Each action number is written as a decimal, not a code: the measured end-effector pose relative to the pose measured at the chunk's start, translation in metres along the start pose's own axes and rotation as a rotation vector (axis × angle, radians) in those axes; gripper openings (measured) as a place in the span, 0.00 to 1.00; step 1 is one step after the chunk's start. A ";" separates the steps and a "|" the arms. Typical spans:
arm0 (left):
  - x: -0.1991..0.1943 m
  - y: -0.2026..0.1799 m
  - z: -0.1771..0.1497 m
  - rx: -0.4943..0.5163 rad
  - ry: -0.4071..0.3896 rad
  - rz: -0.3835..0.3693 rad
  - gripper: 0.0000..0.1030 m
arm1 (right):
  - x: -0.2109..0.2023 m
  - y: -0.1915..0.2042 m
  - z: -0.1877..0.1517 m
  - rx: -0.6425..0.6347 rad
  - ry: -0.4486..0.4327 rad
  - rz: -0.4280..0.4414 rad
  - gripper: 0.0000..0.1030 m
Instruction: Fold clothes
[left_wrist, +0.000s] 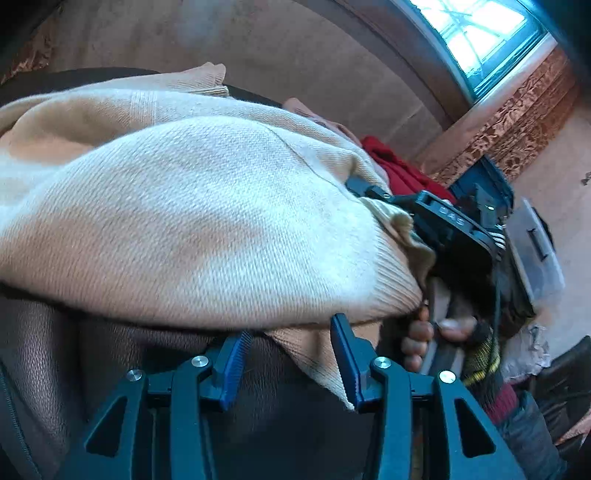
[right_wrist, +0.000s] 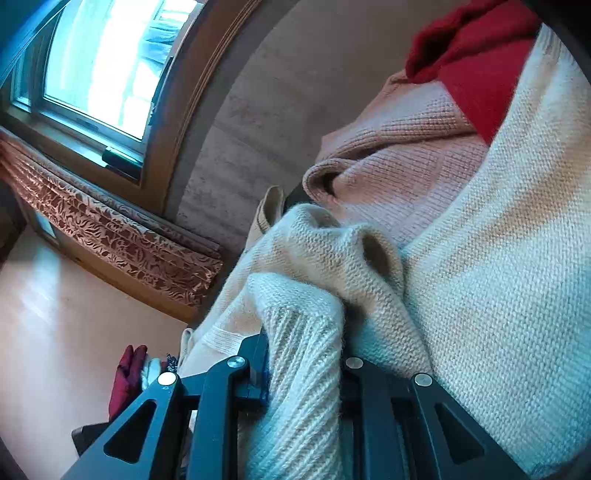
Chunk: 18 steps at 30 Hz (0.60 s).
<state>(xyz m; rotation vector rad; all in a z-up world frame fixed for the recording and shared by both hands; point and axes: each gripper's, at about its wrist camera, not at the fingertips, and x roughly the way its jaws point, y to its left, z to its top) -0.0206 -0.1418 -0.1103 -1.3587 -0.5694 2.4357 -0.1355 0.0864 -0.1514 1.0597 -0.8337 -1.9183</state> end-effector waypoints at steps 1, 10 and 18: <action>0.001 -0.003 0.001 0.017 0.001 0.044 0.27 | -0.002 0.000 0.000 -0.001 -0.005 0.014 0.19; -0.024 0.018 0.001 0.015 0.001 0.101 0.02 | -0.008 0.007 -0.003 -0.016 -0.027 0.059 0.26; -0.131 0.077 -0.029 -0.010 -0.061 0.080 0.02 | -0.027 0.038 -0.022 -0.056 -0.021 -0.032 0.59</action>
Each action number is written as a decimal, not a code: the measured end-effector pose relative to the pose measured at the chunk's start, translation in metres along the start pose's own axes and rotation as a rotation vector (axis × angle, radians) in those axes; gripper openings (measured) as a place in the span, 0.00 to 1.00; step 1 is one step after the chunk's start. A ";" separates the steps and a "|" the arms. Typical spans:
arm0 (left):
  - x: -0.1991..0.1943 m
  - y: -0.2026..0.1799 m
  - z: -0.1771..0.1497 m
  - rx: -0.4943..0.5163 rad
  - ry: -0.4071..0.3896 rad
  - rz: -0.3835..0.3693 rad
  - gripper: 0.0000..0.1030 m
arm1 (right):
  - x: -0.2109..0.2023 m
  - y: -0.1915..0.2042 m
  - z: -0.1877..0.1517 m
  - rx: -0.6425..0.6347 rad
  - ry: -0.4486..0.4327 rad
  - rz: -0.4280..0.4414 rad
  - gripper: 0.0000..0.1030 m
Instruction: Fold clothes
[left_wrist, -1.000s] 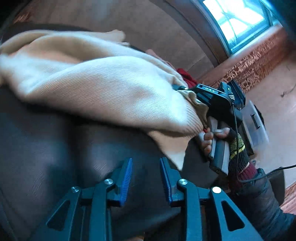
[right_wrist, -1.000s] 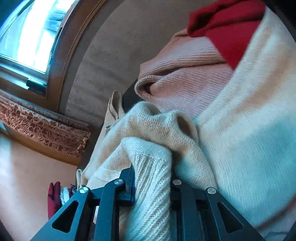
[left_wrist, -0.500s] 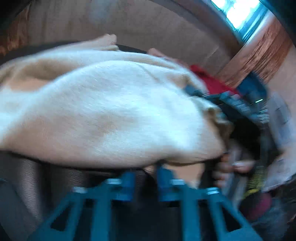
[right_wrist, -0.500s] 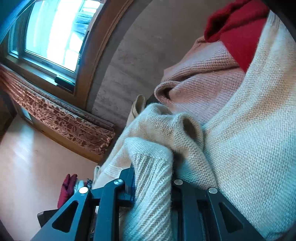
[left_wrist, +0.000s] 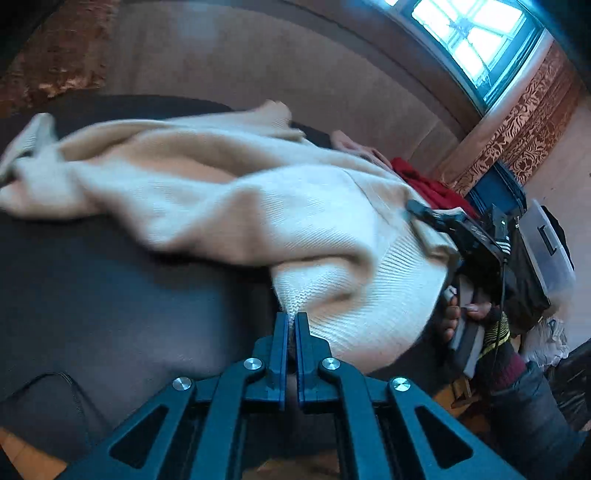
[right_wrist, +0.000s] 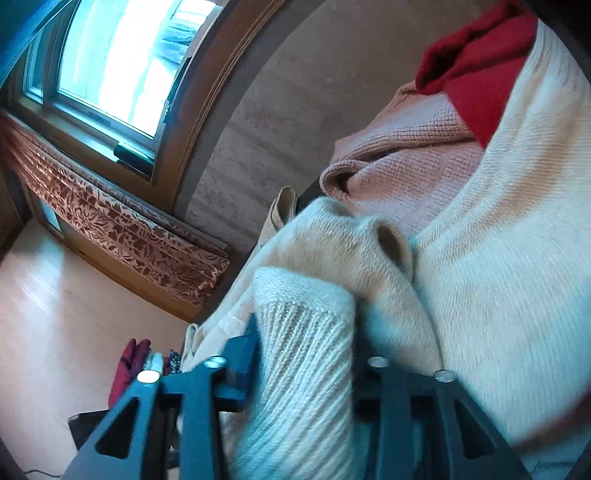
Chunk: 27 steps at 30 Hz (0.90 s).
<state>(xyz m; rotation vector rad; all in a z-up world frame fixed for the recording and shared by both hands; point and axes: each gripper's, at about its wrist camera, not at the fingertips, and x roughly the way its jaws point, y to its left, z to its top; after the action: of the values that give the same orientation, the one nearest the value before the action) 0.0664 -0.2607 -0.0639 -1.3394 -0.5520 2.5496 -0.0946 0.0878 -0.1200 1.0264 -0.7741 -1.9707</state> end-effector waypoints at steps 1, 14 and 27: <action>-0.013 0.009 -0.003 -0.010 -0.006 0.006 0.02 | -0.007 0.009 -0.005 -0.020 0.008 -0.002 0.65; -0.144 0.126 -0.045 -0.313 -0.128 0.184 0.01 | -0.048 0.087 -0.132 -0.278 0.384 0.051 0.75; -0.063 0.084 0.032 -0.105 -0.167 0.111 0.05 | 0.002 0.122 -0.083 -0.403 0.263 -0.117 0.79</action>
<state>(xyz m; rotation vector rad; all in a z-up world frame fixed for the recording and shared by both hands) 0.0746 -0.3668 -0.0353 -1.2282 -0.6680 2.7770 0.0188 0.0093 -0.0665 1.0694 -0.1654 -1.9315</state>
